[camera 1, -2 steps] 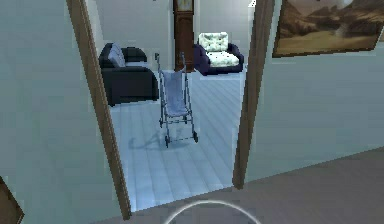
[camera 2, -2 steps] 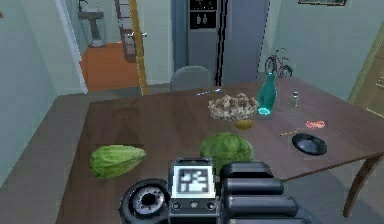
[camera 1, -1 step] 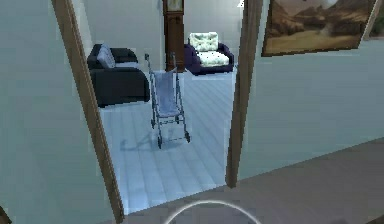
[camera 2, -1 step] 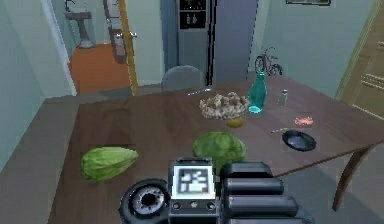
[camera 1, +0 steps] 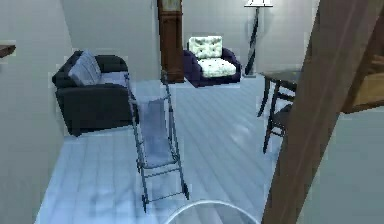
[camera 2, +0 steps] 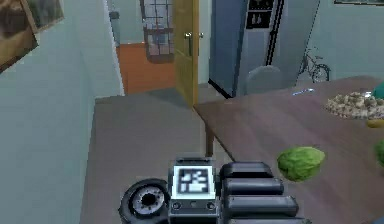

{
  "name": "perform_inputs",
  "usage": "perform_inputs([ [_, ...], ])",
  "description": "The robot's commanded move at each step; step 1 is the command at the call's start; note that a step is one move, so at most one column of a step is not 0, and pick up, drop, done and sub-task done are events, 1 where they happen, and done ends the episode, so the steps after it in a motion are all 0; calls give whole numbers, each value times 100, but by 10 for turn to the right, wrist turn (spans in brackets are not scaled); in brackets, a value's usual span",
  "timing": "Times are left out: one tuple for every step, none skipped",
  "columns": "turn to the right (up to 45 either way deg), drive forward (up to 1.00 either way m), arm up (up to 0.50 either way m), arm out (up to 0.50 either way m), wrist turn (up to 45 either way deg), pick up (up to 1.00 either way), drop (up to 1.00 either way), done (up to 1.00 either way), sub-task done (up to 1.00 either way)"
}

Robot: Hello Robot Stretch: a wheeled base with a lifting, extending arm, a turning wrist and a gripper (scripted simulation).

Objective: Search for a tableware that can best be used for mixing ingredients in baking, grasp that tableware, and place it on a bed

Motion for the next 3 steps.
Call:
perform_inputs([
  [450, 0, 0, 0, 0, 0, 0, 0, 0],
  [270, 0, 0, 0, 0, 0, 0, 0, 0],
  [0, 100, 0, 0, 0, 0, 0, 0, 0],
])
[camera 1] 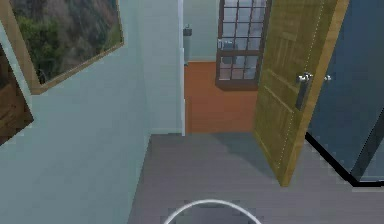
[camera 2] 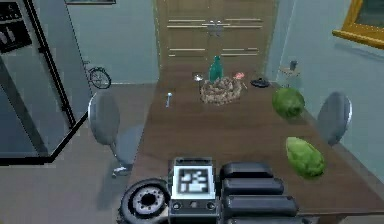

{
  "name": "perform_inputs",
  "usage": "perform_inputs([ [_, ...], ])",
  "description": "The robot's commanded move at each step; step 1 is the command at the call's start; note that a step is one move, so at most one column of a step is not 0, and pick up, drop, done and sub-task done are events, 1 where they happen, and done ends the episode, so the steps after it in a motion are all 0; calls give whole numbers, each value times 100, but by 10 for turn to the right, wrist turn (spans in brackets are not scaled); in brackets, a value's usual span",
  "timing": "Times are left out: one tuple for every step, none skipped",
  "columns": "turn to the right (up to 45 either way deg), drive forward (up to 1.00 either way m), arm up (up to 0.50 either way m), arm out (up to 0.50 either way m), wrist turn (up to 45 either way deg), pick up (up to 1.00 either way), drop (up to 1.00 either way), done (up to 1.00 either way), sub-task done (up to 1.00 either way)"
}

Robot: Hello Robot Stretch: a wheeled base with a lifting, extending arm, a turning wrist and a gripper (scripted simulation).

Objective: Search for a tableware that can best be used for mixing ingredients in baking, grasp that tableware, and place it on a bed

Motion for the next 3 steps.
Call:
perform_inputs([
  [90, 0, 0, 0, 0, 0, 0, 0, 0],
  [0, 30, 0, 0, 0, 0, 0, 0, 0],
  [0, 100, 0, 0, 0, 0, 0, 0, 0],
])
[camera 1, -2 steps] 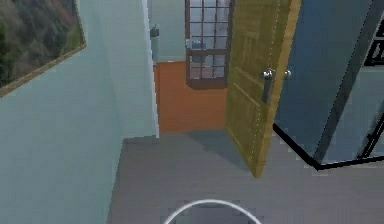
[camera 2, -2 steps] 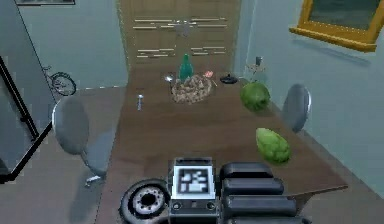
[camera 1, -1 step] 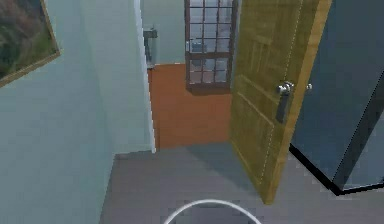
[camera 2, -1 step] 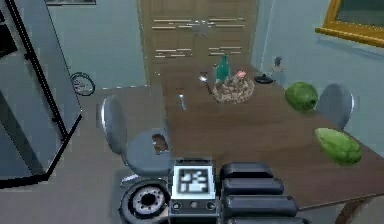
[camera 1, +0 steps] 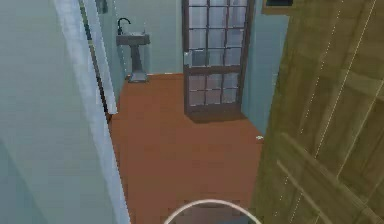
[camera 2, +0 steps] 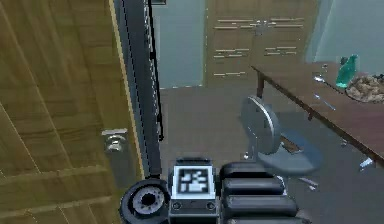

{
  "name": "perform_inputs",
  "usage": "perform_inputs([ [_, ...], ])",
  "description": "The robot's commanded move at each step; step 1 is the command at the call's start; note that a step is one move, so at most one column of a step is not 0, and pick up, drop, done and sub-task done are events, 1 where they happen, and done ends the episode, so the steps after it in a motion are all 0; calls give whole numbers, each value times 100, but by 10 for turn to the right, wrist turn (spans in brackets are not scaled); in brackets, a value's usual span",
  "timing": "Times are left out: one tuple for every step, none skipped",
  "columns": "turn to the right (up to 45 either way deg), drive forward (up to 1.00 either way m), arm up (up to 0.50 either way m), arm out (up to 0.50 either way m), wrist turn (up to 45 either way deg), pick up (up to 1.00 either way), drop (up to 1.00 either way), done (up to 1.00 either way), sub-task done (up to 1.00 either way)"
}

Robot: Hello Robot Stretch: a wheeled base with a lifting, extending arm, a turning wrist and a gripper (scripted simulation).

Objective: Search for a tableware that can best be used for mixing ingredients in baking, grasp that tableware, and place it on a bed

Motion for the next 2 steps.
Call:
perform_inputs([
  [0, 70, 0, 0, 0, 0, 0, 0, 0],
  [-120, 0, 0, 0, 0, 0, 0, 0, 0],
])
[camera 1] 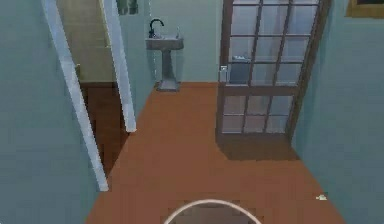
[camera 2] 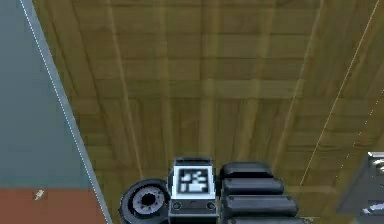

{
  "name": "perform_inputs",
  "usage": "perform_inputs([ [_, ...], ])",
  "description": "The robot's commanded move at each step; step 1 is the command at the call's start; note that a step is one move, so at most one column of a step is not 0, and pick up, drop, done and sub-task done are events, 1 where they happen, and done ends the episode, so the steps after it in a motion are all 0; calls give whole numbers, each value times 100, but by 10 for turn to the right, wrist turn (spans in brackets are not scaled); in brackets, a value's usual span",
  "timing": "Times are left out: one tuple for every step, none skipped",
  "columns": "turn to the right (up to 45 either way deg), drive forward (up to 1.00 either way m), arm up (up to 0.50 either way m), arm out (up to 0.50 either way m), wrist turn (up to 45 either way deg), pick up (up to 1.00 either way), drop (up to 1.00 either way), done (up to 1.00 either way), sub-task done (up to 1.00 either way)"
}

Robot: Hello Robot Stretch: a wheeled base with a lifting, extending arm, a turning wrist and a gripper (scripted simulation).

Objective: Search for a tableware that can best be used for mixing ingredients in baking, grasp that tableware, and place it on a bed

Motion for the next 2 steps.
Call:
perform_inputs([
  [0, 100, 0, 0, 0, 0, 0, 0, 0],
  [-60, 0, 0, 0, 0, 0, 0, 0, 0],
])
